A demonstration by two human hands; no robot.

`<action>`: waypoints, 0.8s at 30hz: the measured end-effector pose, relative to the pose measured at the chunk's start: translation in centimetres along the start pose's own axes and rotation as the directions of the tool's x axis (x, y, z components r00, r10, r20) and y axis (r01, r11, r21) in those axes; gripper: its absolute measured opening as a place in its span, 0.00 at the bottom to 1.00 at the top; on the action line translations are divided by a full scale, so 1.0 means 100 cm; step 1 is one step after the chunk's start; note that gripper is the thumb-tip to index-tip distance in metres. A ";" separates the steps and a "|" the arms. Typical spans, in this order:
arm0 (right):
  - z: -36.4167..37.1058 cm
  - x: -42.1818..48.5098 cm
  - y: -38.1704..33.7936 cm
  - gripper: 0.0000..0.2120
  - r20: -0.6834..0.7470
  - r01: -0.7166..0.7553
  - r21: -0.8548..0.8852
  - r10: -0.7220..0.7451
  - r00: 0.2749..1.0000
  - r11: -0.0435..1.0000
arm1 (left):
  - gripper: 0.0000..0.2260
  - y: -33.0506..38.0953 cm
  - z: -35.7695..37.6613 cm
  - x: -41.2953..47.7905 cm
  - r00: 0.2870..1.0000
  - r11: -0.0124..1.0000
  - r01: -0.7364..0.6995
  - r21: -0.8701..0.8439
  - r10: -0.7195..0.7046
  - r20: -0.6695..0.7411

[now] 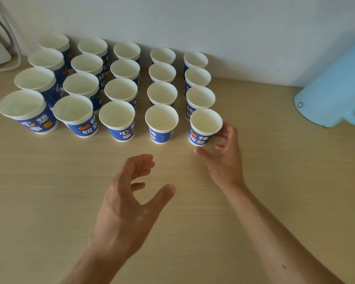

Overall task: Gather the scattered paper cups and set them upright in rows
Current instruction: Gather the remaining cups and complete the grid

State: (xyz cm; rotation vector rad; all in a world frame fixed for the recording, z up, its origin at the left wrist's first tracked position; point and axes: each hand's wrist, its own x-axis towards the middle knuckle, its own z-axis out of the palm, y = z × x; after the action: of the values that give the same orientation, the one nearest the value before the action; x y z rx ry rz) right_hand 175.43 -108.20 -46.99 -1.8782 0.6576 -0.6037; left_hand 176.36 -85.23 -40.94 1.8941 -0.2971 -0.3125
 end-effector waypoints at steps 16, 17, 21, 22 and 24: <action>-0.168 -0.142 -0.148 0.30 -0.228 -0.374 0.271 0.436 0.870 0.887 | 0.17 0.178 0.013 -0.099 0.992 0.999 0.031 0.044 -0.036 0.117; -0.183 -0.145 -0.154 0.29 -0.229 -0.373 0.278 0.438 0.869 0.885 | 0.17 0.189 0.020 -0.109 0.992 0.999 0.020 0.031 -0.024 0.127; -0.246 -0.156 -0.166 0.27 -0.228 -0.366 0.335 0.452 0.862 0.868 | 0.16 0.230 0.066 -0.150 0.986 1.000 -0.022 -0.012 0.024 0.165; -0.263 -0.159 -0.167 0.26 -0.229 -0.363 0.343 0.452 0.862 0.866 | 0.15 0.239 0.080 -0.160 0.983 0.999 -0.037 -0.021 0.040 0.178; -0.299 -0.165 -0.166 0.25 -0.224 -0.354 0.358 0.448 0.866 0.864 | 0.15 0.256 0.110 -0.180 0.977 0.998 -0.065 -0.023 0.068 0.200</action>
State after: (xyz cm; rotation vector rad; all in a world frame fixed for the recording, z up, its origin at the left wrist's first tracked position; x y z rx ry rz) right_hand 146.45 -110.89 -22.67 -1.3114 1.0639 -0.6735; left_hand 154.28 -96.99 -19.12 1.8349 -0.4912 -0.4611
